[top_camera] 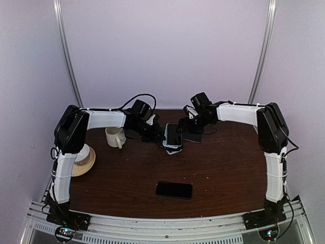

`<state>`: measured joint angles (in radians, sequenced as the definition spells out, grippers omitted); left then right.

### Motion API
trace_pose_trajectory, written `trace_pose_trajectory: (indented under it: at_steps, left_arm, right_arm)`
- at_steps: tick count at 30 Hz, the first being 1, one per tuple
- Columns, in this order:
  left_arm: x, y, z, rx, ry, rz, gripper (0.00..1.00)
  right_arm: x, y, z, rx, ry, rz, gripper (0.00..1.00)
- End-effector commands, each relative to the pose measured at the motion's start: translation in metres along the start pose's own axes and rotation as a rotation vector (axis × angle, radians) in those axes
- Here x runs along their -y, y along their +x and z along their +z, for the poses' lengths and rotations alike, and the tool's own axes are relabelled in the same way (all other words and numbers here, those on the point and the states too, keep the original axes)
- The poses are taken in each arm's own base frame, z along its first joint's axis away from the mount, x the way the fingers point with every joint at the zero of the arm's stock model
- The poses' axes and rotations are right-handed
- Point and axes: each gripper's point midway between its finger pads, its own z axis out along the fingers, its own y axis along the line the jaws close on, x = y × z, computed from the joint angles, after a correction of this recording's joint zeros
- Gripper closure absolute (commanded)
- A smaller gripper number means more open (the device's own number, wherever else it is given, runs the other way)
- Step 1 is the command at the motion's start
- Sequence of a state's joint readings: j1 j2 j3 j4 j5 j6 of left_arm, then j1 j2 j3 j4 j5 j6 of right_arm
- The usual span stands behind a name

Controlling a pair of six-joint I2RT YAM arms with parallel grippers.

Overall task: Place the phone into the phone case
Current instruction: Adjust the phone case on the phone.

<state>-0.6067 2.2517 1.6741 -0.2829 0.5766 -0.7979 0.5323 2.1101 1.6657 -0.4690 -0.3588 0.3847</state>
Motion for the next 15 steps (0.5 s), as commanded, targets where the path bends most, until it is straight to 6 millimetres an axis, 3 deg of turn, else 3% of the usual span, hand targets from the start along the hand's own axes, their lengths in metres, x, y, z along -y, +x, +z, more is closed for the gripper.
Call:
trace_pose_trajectory:
  at_steps: [1, 7, 15]
  left_arm:
    - [0.02, -0.027, -0.031, 0.065, -0.169, 0.316, 1.0]
    - [0.009, -0.033, -0.048, 0.046, -0.312, 0.437, 1.0]
    - [0.006, -0.037, -0.05, 0.032, -0.35, 0.503, 1.0]
  right_arm:
    - [-0.012, -0.008, 0.005, 0.013, -0.05, 0.015, 0.21]
    - [-0.019, -0.01, 0.013, 0.004, -0.096, 0.031, 0.21]
    - [-0.029, -0.012, 0.017, 0.004, -0.156, 0.049, 0.21]
